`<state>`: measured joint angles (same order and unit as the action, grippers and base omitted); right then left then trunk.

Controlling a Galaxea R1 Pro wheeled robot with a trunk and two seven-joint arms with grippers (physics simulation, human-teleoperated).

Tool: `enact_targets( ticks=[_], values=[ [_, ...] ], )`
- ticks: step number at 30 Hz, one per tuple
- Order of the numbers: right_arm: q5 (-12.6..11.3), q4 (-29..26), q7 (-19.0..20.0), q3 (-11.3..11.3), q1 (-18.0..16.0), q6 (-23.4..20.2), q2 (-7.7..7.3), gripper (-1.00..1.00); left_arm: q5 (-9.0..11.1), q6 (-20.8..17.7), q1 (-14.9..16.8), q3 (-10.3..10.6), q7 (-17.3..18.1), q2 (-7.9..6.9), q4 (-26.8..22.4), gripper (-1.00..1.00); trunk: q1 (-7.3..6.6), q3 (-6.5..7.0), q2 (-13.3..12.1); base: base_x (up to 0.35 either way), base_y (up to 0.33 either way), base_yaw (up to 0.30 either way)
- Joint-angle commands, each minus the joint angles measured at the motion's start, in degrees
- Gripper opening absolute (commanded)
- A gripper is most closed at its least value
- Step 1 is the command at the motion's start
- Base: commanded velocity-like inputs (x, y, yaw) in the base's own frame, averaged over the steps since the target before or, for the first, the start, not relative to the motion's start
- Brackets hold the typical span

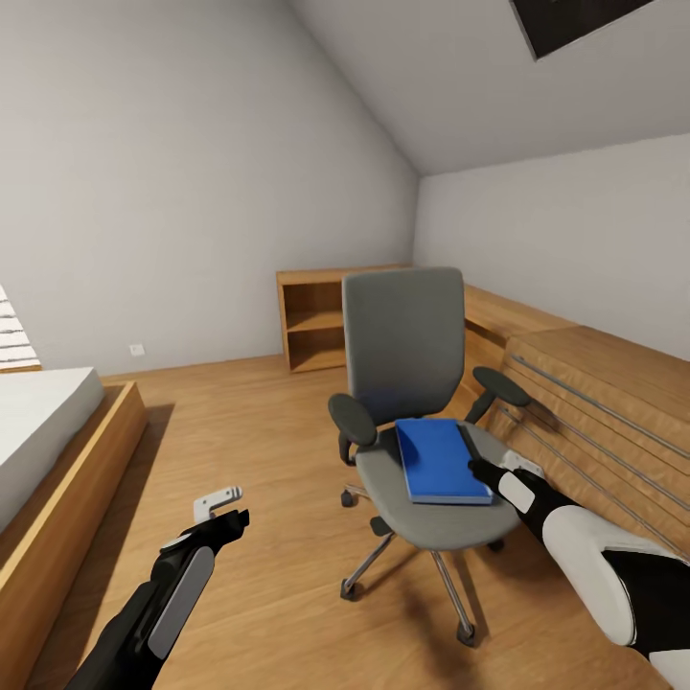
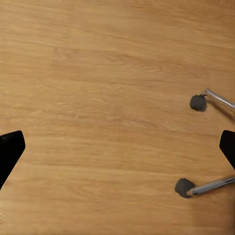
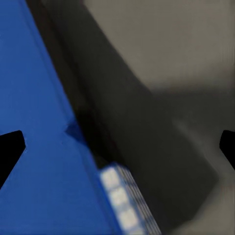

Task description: In the bedroom, organize the workspace by keeping the computer under the desk, ensuring the monitor is on the desk, placing the keyboard on the desk next to the monitor, placing the mouse on the desk next to the keyboard, moving the folder from the swivel chair onto the desk next to the mouse, stacking the notebook on top of the folder with the pen on top of the notebook, and positioning the swivel chair next to the desk.

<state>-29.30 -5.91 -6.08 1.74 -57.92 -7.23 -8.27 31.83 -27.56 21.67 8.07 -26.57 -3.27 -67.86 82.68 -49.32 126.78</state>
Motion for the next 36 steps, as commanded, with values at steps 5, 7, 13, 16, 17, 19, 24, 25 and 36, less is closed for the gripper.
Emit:
enact_targets(
  ticks=[5,7,13,16,17,19,24,25,36],
  values=[
    [0.03,-0.15,-0.25,-0.16,0.0,-0.28,0.0,1.0,0.56,-0.08,0.04,0.19,-0.59,-0.07,-0.08,1.0,-1.11,0.84,-1.99,0.0,0.0,0.0],
    [0.03,-0.15,-0.28,-0.5,0.0,-0.26,0.0,1.0,0.55,-0.09,0.04,0.19,-0.59,-0.07,-0.08,1.0,-1.55,1.2,-2.8,0.0,0.0,0.0],
    [0.03,-0.22,-0.33,-1.58,0.0,-0.13,0.0,1.0,0.53,-0.12,0.04,0.19,-0.65,-0.07,0.07,1.0,-2.43,1.92,-4.4,0.0,0.0,0.0],
    [0.03,-0.33,-0.29,-1.88,0.0,-0.04,0.05,1.0,0.53,-0.12,0.04,0.19,-0.67,-0.07,0.39,1.0,-2.43,1.92,-4.4,0.0,0.0,0.0],
    [0.03,-0.62,-0.25,-1.96,0.0,-0.02,0.08,1.0,0.53,-0.09,0.04,0.19,-0.67,-0.07,0.48,1.0,-2.43,1.92,-4.4,0.0,0.0,0.0],
    [0.03,-1.01,-0.22,-2.06,0.0,0.0,0.17,1.0,0.52,-0.07,0.04,0.19,-0.67,-0.07,0.56,1.0,-2.43,1.92,-4.4,0.0,0.0,0.0],
    [0.61,-1.71,-0.11,-3.01,0.01,0.02,0.74,1.0,0.42,-0.06,0.04,0.25,-0.67,-0.01,0.65,1.0,-2.43,1.92,-4.4,0.0,0.0,0.0],
    [0.85,-1.75,-0.11,-3.25,0.01,0.02,0.89,1.0,0.4,-0.06,0.04,0.25,-0.67,0.0,0.67,1.0,-2.43,1.92,-4.4,0.0,0.0,0.0],
    [7.22,-1.83,-0.08,-4.7,0.0,0.02,3.75,1.0,0.29,-0.01,0.04,0.44,-0.62,0.1,0.73,1.0,-2.43,1.92,-4.4,0.001,0.0,0.0]
  ],
)
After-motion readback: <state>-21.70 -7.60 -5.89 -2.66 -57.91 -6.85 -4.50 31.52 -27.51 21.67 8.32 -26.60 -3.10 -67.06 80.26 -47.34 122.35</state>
